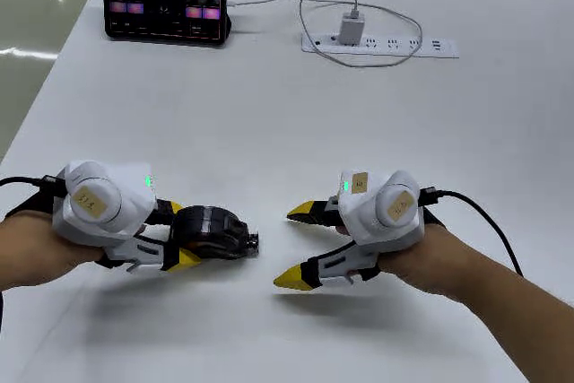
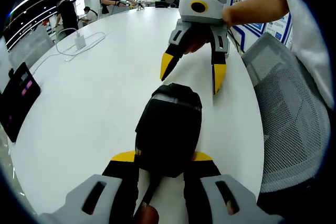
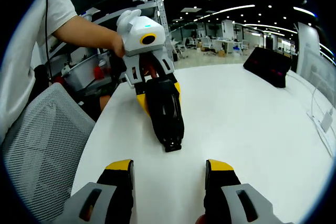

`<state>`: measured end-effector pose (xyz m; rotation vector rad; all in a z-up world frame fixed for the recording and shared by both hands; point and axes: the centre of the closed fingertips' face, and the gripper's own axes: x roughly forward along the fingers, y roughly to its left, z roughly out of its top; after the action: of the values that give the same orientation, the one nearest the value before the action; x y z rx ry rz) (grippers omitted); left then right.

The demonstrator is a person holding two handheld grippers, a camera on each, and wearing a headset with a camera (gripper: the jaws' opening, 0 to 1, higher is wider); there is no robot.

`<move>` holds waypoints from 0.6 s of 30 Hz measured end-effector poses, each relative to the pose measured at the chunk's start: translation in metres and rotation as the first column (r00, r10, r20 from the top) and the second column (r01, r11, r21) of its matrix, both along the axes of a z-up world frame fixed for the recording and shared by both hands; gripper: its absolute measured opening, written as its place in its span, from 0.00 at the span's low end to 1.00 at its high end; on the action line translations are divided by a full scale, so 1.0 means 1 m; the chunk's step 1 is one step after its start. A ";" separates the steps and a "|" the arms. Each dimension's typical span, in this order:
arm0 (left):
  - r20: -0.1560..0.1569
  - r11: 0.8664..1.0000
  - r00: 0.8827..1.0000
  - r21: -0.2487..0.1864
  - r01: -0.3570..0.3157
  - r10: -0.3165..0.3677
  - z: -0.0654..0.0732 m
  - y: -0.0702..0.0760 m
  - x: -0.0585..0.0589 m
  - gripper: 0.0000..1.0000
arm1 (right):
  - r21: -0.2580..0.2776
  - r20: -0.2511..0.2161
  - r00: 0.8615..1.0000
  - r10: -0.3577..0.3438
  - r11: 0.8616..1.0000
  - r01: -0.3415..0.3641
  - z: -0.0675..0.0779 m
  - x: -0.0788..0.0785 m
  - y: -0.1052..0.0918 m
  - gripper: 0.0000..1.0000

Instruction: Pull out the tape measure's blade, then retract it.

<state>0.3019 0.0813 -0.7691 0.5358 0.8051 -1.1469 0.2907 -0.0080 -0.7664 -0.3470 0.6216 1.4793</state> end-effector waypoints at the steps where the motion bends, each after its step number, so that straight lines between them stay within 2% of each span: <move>1: -0.002 1.000 1.000 0.001 0.000 0.000 0.000 0.000 0.000 0.28 | -0.001 0.005 1.000 0.003 1.000 -0.003 -0.001 0.000 0.001 0.52; 18: -0.001 1.000 1.000 0.018 0.006 -0.005 0.000 0.001 -0.001 0.28 | 0.015 0.031 0.999 0.028 0.999 -0.028 -0.006 0.003 0.018 0.39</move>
<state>0.3004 0.0821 -0.7695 0.5532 0.8158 -1.1458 0.2933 0.0100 -0.7724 -0.3674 0.5828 1.5022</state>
